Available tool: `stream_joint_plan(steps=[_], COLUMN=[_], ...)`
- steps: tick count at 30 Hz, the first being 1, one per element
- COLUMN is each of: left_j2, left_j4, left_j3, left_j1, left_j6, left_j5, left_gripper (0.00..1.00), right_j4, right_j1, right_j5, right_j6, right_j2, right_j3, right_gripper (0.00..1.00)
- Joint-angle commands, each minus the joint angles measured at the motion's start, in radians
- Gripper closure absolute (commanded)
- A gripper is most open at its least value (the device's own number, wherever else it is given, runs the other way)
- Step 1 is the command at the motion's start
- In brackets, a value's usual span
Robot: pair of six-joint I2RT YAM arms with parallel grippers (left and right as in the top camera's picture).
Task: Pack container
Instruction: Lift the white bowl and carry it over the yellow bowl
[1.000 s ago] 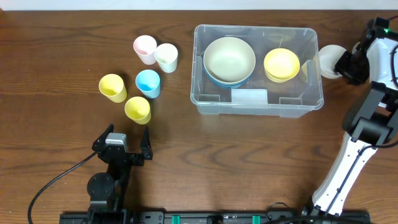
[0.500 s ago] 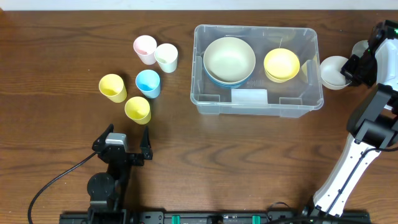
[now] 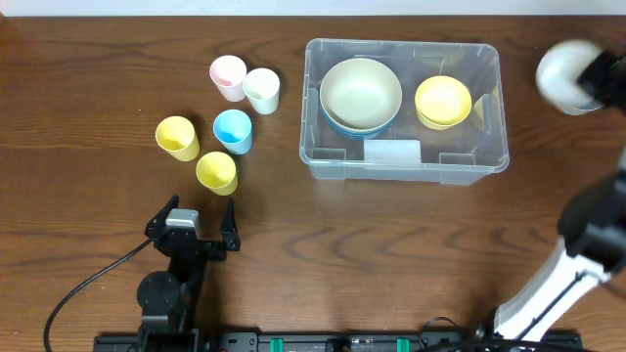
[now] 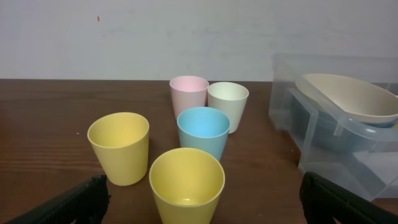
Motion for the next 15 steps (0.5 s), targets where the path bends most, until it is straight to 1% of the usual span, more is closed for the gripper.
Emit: stream_joint_plan(steps=[1, 4, 7, 12, 15], left_j2=[0.000, 0.000, 0.000, 0.000, 0.000], left_j4=[-0.037, -0.037, -0.037, -0.037, -0.037], left_j3=[-0.015, -0.015, -0.015, -0.015, -0.015], left_j1=[0.007, 0.007, 0.007, 0.007, 0.007], left_j6=[0.013, 0.013, 0.013, 0.013, 0.013], left_j5=[0.021, 0.021, 0.021, 0.021, 0.021], left_gripper=[0.02, 0.02, 0.02, 0.02, 0.02], right_j4=[0.009, 0.008, 0.007, -0.009, -0.020], right_j1=[0.035, 0.108, 0.204, 0.365, 0.426], right_j5=[-0.150, -0.190, -0.188, -0.098, -0.065], right_j6=[0.024, 0.022, -0.019, -0.021, -0.021], right_j2=[-0.161, -0.227, -0.241, -0.178, -0.119], right_j3=[0.026, 0.026, 0.026, 0.022, 0.022], right_gripper=[0.99, 0.99, 0.99, 0.99, 0.99])
